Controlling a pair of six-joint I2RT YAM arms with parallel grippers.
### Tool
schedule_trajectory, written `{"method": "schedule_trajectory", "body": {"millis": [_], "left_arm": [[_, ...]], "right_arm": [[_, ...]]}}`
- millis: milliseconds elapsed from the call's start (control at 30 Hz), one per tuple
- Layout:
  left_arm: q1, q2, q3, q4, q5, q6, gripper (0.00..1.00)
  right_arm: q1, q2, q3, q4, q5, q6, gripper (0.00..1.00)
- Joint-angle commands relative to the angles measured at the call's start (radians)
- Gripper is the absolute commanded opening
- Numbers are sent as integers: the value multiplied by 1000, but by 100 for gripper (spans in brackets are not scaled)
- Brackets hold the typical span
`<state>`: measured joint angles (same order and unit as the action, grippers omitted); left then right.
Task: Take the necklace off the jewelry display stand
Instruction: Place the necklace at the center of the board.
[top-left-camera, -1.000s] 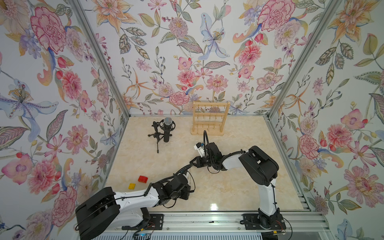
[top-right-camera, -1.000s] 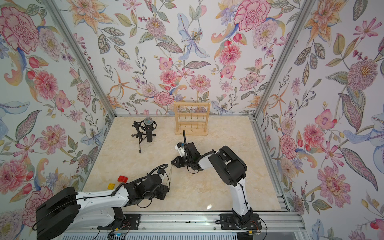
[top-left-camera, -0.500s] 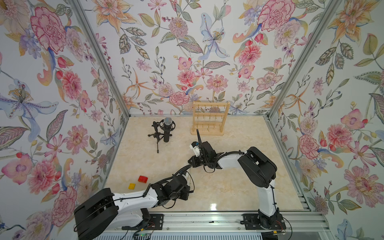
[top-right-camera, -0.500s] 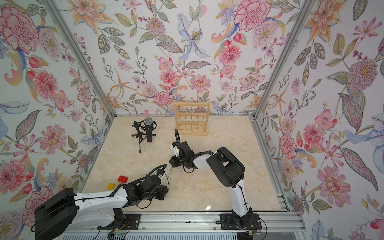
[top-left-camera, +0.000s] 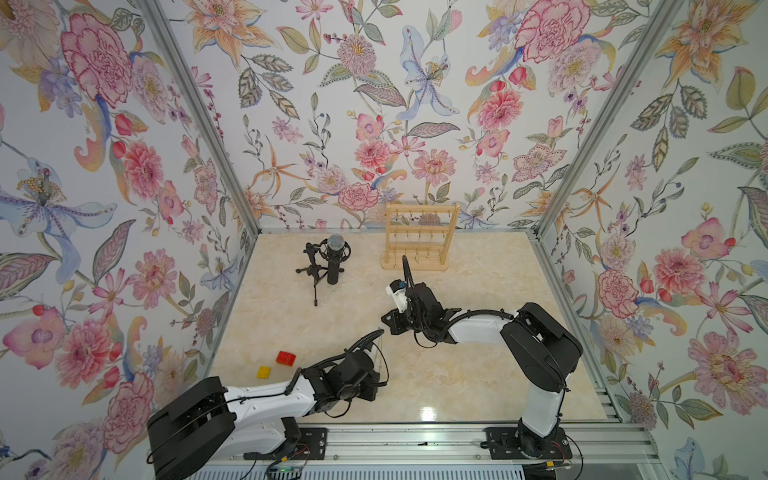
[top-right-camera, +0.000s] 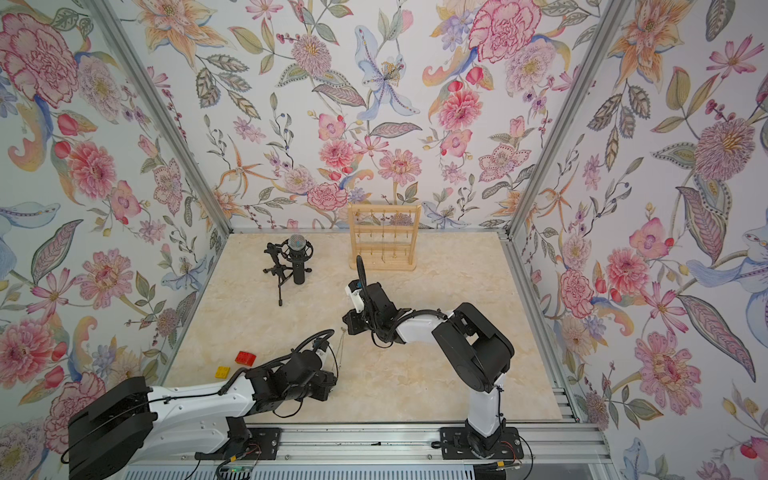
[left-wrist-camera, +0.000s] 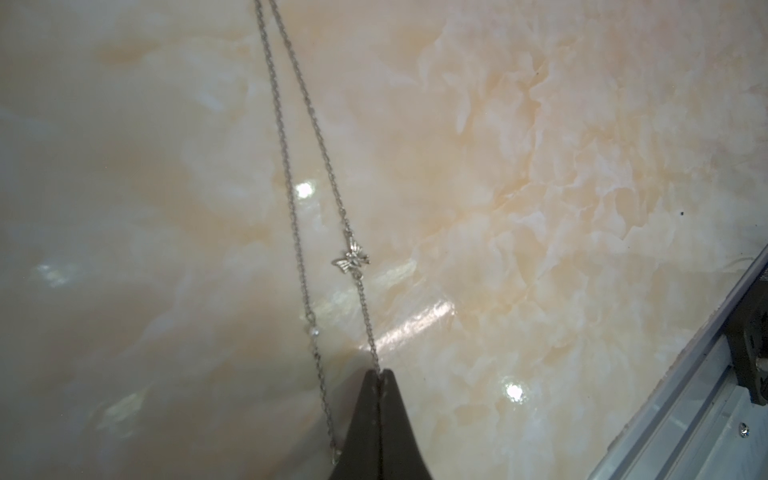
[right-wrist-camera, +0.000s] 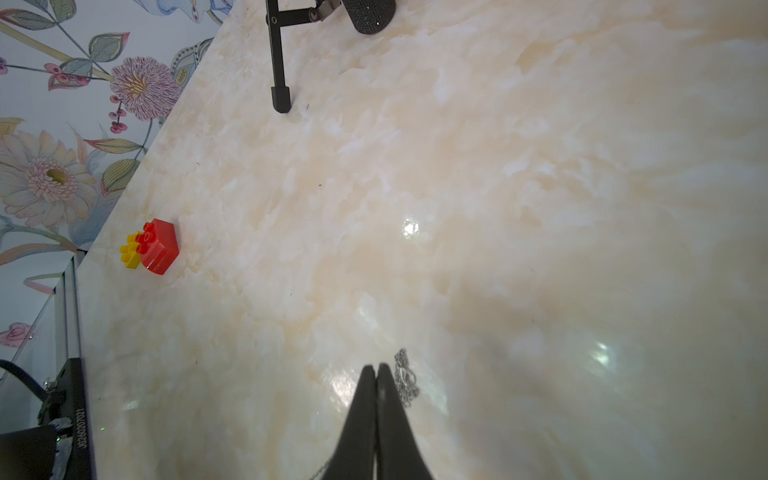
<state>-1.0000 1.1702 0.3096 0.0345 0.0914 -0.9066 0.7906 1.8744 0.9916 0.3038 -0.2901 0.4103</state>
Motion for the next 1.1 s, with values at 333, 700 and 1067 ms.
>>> {"method": "schedule_trajectory", "body": {"millis": [333,700,1067], "left_arm": [[-23,19,-52,-131,-19,-26,0],[-23,15,-60,-120,-21,-29,0],[-24,10,-67,-113,-21,-32,0]], "right_arm": [[13,59,4,-31,-12,7,1],[2,108,34,-47,-43,29,0],[-17,135,55,-68,-29,51,0]]}}
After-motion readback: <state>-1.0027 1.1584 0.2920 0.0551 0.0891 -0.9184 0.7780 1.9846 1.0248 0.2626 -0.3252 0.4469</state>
